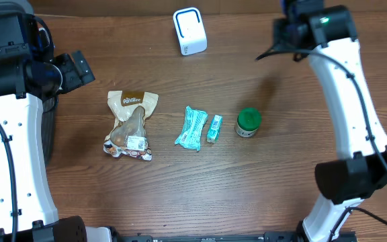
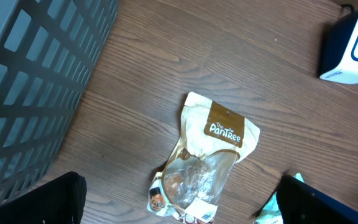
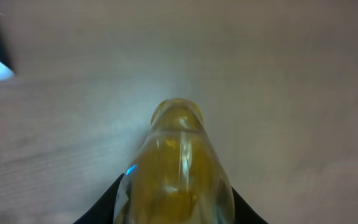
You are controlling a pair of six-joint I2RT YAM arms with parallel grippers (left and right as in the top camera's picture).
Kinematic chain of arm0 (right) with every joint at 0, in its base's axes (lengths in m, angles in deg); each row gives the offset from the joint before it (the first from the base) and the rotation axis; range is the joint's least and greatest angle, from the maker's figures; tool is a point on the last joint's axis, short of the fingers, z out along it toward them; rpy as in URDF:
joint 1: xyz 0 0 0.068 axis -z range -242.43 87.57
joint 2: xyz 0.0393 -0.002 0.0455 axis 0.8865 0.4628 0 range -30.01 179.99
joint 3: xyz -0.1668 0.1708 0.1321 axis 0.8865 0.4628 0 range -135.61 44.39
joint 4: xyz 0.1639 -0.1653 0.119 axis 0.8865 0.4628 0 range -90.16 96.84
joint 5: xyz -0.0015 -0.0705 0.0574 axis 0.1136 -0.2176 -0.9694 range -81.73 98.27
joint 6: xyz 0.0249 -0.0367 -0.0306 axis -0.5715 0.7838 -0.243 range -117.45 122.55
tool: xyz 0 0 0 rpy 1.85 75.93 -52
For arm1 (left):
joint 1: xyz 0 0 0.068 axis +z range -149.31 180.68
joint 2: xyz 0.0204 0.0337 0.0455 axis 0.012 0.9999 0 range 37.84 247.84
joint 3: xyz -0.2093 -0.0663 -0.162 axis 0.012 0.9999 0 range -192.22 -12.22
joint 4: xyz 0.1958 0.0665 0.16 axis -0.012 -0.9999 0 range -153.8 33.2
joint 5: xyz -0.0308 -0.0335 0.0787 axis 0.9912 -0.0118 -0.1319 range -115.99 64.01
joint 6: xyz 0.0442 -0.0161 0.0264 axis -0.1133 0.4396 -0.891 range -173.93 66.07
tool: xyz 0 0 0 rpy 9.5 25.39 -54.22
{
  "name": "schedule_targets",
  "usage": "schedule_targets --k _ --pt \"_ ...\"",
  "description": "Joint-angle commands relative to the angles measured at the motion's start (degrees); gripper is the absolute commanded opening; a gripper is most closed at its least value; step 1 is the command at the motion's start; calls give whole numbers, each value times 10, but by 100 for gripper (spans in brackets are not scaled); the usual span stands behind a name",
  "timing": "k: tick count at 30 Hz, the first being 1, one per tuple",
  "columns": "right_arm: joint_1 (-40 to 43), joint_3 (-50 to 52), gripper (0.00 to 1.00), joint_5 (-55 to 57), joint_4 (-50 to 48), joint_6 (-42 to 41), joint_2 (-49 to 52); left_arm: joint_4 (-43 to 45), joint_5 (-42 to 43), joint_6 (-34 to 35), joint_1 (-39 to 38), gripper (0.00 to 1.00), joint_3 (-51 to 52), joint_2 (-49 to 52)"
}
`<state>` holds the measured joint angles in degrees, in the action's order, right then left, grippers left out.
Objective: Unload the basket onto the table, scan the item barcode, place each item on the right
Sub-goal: 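Set the oil bottle upright at the right side and release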
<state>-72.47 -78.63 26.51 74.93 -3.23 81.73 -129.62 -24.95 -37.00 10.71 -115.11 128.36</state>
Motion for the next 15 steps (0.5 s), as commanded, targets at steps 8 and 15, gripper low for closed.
schedule_targets --k 8,15 --pt "210 185 13 -137 -39 -51 5 0 0 -7 1 100 -3 1" --pt "222 268 21 -137 -81 -51 5 0 0 -7 1 100 -3 1"
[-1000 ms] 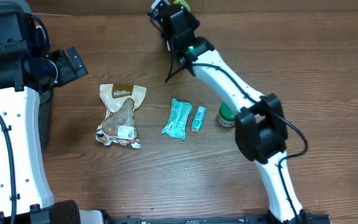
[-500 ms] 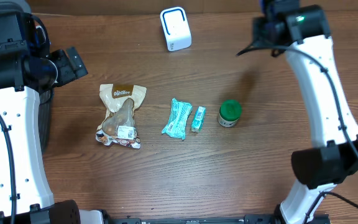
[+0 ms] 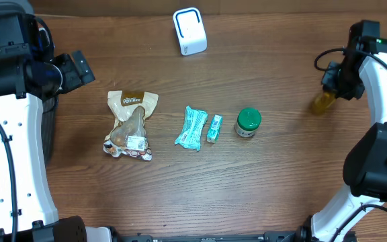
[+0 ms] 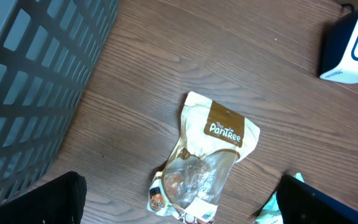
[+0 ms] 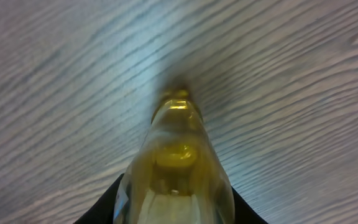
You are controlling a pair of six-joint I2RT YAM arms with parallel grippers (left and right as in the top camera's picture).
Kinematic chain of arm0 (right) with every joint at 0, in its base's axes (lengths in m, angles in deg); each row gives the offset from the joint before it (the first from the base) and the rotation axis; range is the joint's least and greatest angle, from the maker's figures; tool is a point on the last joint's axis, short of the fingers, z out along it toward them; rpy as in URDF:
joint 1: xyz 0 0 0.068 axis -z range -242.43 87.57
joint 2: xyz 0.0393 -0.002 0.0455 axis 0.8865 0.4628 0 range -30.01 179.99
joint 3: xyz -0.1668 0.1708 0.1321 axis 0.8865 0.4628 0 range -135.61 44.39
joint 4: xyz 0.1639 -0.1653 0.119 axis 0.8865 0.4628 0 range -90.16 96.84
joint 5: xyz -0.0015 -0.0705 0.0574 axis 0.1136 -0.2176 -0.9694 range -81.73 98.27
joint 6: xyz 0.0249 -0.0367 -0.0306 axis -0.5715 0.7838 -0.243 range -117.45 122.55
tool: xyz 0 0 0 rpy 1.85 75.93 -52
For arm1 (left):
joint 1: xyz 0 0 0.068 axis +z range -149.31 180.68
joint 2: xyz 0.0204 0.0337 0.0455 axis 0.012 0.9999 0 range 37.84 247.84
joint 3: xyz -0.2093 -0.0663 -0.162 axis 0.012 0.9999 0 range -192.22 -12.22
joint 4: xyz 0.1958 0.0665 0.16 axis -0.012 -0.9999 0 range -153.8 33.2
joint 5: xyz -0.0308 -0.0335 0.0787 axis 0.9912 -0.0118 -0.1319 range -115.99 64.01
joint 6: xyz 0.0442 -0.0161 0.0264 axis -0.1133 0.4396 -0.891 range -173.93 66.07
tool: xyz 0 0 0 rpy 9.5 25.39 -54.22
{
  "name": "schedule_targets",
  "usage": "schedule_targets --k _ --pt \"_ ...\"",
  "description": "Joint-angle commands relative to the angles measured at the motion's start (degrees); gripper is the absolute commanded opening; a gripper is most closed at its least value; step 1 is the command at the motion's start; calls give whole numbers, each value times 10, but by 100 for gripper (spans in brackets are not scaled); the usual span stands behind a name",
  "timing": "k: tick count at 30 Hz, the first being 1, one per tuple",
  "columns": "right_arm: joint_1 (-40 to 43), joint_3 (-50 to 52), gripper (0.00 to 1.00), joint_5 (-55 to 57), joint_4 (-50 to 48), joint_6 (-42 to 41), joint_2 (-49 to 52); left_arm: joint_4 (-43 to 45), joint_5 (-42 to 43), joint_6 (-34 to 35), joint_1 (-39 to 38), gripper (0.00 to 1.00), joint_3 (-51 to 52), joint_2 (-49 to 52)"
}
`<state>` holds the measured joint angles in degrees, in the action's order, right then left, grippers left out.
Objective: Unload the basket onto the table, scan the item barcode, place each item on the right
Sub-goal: 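Set the oil bottle upright at the right side and release, then move the right gripper over the green wipes pack and grasp it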
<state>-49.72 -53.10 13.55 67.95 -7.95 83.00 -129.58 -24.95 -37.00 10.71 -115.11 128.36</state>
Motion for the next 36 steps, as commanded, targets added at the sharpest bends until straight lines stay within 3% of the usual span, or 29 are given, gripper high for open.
schedule_targets --k 1,3,6,10,16,22,25,27,28,36 --pt "-5 19 24 -7 -16 -4 -8 0 0 -7 1 100 -3 1" --pt "-5 25 37 -7 -21 -4 -8 0 0 -7 1 100 -3 1" --pt "-5 26 100 -7 -21 -4 -8 0 0 -7 1 99 -3 1" --pt "-6 3 100 2 -3 -23 -12 -1 0 -7 1 99 -3 1" --pt "-55 -169 100 -10 101 -47 -90 0 0 -7 1 100 -3 1" --pt "-117 -182 100 -182 138 -47 -127 0 0 -7 1 99 -3 1" --pt "-154 -168 82 -223 152 -47 -116 0 0 -7 1 99 -3 1" --pt "-197 -138 61 -223 147 -47 -114 0 0 -7 1 100 -3 1" --pt "-220 -121 56 -222 141 -47 -114 0 0 -7 1 99 -3 1" --pt "-370 15 55 -179 -6 -126 -113 0 0 -7 1 99 -3 1"
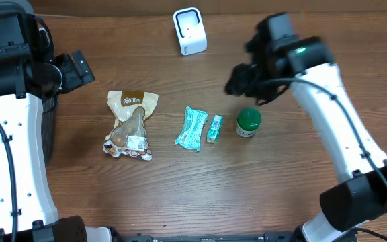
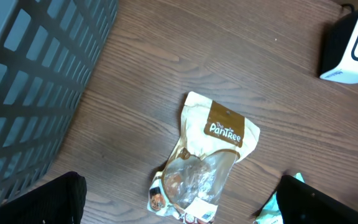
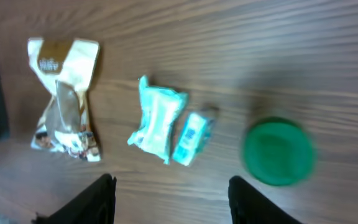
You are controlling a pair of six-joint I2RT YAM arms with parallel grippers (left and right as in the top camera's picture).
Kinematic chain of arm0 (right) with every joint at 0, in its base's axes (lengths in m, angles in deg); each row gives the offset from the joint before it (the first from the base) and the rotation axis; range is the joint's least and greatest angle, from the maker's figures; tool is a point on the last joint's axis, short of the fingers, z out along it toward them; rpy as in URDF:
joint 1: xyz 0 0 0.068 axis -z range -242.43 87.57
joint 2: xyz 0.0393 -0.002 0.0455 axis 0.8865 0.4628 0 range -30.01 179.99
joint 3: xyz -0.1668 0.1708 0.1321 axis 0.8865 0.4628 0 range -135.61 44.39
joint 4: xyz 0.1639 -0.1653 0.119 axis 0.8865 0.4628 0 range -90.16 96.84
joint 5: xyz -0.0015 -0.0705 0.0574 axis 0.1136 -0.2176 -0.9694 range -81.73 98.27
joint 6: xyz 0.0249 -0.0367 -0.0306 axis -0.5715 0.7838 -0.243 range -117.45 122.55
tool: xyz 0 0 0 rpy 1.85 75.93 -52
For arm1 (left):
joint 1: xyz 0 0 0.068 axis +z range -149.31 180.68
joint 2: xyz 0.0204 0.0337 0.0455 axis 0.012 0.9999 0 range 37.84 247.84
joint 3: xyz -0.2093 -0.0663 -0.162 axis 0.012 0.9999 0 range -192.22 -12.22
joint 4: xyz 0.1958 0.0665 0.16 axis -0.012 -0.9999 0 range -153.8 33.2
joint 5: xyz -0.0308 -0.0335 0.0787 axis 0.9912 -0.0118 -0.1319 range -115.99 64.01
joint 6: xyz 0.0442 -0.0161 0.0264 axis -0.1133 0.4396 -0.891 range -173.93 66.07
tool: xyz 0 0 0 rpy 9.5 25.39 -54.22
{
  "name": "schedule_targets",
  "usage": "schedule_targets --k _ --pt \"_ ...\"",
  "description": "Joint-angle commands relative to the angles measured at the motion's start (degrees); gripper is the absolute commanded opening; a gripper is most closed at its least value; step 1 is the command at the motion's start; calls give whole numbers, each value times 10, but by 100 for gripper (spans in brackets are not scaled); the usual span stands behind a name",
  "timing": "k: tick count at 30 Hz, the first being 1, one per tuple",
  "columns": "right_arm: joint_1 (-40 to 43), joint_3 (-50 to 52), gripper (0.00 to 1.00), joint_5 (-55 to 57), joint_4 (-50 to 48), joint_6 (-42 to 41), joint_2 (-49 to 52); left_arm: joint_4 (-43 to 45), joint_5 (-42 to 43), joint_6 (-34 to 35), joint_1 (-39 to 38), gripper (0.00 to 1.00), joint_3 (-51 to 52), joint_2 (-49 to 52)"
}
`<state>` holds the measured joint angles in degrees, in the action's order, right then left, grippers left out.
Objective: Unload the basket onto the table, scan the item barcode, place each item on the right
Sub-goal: 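Move the right gripper over the green wipes pack and grasp it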
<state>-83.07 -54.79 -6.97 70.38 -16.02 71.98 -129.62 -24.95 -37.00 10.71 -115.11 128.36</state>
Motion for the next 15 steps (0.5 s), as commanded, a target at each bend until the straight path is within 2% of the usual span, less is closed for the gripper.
schedule_targets --k 1,4,7,10,15 --pt "-60 52 55 47 -62 -55 -2 0 0 -7 1 100 -3 1" --pt "-123 100 46 103 -135 -57 -2 0 0 -7 1 100 -3 1" --pt "-174 147 28 130 -200 -57 -2 0 0 -7 1 100 -3 1" --pt "-205 187 16 165 -250 -57 0 0 0 -7 1 100 -3 1" --pt "-233 245 4 228 -341 -52 0 0 0 -7 1 100 -3 1"
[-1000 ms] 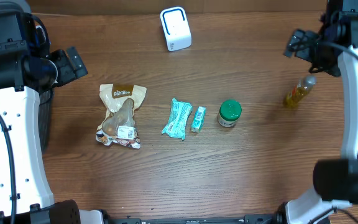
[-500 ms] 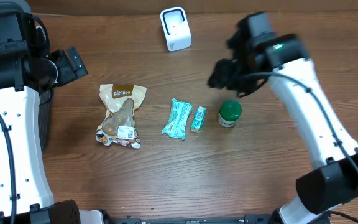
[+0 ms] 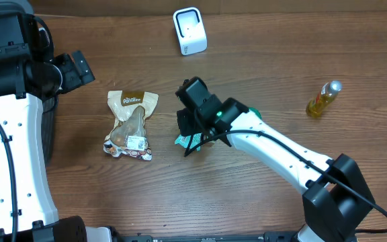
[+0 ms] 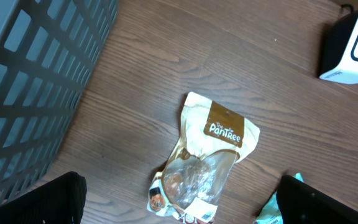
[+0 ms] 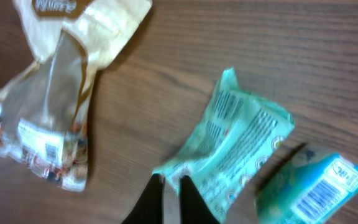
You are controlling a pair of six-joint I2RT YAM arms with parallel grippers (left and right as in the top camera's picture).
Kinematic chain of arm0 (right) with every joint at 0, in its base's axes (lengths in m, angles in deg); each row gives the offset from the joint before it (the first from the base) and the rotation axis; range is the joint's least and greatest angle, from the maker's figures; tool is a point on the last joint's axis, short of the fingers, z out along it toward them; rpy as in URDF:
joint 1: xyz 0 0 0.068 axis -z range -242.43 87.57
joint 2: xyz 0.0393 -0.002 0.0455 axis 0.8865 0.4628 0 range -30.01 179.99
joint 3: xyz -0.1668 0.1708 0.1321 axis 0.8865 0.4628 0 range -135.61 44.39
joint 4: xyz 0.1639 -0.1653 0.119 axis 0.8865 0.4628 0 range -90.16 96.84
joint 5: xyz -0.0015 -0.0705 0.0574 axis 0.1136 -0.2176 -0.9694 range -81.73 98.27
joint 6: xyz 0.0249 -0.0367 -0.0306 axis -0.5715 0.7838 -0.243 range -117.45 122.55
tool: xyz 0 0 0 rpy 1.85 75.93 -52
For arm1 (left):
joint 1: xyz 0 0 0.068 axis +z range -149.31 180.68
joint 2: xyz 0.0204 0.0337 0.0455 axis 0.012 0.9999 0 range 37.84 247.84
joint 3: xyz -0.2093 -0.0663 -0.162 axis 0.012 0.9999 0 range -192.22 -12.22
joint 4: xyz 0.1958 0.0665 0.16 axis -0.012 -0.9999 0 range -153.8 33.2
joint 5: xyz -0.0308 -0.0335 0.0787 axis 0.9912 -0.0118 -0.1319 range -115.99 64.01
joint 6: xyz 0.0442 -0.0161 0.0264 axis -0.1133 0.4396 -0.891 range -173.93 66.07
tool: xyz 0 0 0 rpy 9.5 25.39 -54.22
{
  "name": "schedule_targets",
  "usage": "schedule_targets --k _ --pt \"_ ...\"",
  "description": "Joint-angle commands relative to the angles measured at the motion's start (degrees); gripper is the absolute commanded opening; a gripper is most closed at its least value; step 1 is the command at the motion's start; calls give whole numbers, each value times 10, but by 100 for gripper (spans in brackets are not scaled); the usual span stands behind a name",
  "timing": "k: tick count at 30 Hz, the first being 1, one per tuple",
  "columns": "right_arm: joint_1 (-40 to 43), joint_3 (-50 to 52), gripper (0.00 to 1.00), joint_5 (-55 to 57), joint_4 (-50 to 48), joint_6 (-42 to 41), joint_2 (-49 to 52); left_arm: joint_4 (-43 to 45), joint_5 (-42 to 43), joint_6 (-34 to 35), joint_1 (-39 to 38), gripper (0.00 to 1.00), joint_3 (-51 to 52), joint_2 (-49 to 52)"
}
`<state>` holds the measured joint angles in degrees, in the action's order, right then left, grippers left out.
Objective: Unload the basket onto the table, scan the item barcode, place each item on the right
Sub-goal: 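Move the right gripper over the green wipes pack and grasp it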
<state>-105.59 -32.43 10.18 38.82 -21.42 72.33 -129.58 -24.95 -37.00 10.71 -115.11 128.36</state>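
Observation:
A teal packet (image 5: 241,152) lies mid-table, and my right gripper (image 5: 171,180) is down at its lower left corner, fingers almost together, shut on the packet's edge. From overhead that gripper (image 3: 191,140) covers most of the packet (image 3: 180,140). Beside the packet lies a small teal box (image 5: 316,186) showing a barcode. The white scanner (image 3: 189,31) stands at the back. A yellow bottle (image 3: 322,99) rests at the right. My left gripper (image 4: 179,208) hangs open and empty above a brown snack pouch (image 4: 213,155).
A dark grid basket (image 4: 30,81) stands at the far left. A green-lidded jar (image 3: 253,111) shows only as a sliver behind my right arm. The snack pouch (image 3: 132,124) lies left of the packet.
My right gripper was wide open high above the jar and packets. It is now low at the teal packet's corner with its fingers closed together. The left arm is unchanged.
My right gripper first held the yellow bottle up near the back right, then held it low at the table's right side. Later it was open and empty over the middle items. The bottle now rests at the right, and the gripper is on the teal packet.

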Motion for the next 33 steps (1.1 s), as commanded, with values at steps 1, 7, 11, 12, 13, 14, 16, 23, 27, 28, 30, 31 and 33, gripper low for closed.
schedule_targets --k 1,7,11,12,13,14,16,23,27,28,30,31,33 --pt "-9 28 4 60 -36 2 -3 0 0 -7 1 100 -3 1" --pt "-9 76 4 62 -105 2 6 -1 0 -7 1 99 -3 1" --pt "-9 94 4 62 -126 1 17 0 0 -7 1 100 -3 1" --pt "-9 97 4 62 -136 1 24 0 0 -7 1 100 -3 1" --pt "-9 101 4 62 -148 1 35 0 0 -7 1 100 -3 1" --pt "-9 103 4 62 -152 1 41 0 0 -7 1 100 -3 1" --pt "-9 106 4 62 -160 1 70 0 0 -7 1 100 -3 1" --pt "-10 106 4 -12 -198 2 135 0 0 -7 1 100 -3 1" --pt "-10 97 4 -70 -218 52 132 0 0 -7 1 100 -3 1" --pt "-10 89 4 -71 -218 67 129 0 0 -7 1 99 -3 1" --pt "-10 68 6 -71 -207 78 114 0 0 -7 1 100 -3 1" --pt "-9 56 7 -71 -195 80 101 -1 0 -7 1 100 -3 1" --pt "-9 34 9 -71 -172 80 70 0 0 -7 1 100 -3 1"
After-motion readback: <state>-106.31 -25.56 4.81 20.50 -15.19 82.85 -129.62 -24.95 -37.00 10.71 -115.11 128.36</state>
